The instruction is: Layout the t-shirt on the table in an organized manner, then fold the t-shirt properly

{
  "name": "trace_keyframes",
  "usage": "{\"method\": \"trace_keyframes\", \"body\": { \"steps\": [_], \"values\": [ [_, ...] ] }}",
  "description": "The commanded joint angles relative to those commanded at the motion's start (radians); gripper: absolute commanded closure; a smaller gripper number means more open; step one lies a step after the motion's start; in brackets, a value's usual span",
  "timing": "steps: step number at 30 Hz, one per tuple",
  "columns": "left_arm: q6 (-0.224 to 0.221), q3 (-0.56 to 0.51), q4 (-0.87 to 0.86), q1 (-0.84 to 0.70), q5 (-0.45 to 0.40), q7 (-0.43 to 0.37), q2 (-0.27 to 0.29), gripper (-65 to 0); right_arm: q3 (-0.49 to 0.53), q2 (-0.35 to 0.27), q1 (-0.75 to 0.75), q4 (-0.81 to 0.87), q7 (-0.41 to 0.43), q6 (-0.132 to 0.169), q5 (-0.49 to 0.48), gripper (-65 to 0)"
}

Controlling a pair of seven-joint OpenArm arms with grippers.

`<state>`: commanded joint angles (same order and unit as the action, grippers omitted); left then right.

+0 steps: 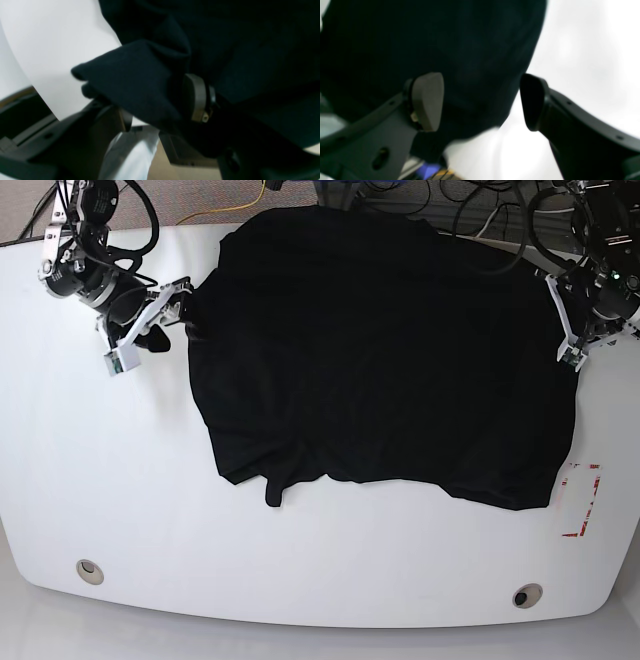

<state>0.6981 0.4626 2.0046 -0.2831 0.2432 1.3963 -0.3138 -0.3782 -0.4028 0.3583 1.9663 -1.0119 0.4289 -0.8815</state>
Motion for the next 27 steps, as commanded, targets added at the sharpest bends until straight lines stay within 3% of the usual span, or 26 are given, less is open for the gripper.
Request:
{"method": "trace_keyframes", "body": {
  "steps": [3, 11, 17, 22, 27],
  "values": [
    [0.0, -0.012, 0.0, -0.023, 0.0, 0.0, 0.0, -35.8, 0.003, 0.0, -0.015, -0.023, 0.0, 0.003, 0.0, -46.0],
    [0.0, -0.146, -0.002, -0.077, 0.002, 0.0, 0.0, -35.8, 0.069, 0.002, -0.043, -0.066, 0.002, 0.005, 0.0, -46.0],
    [0.0, -0.147, -0.002, -0.072, 0.002, 0.0, 0.031, -34.2, 0.092, 0.031, -0.049, -0.064, 0.003, 0.005, 0.0, -46.0],
    [0.0, -0.055, 0.002, -0.069, 0.02, 0.0, 0.046, -28.6, 0.098, 0.049, -0.055, -0.068, 0.003, 0.005, 0.0, -46.0],
    [0.0, 0.083, 0.0, -0.069, 0.132, 0.0, 0.048, -28.6, 0.1, 0.057, -0.054, -0.068, 0.002, 0.005, 0.0, -46.0]
  ]
}}
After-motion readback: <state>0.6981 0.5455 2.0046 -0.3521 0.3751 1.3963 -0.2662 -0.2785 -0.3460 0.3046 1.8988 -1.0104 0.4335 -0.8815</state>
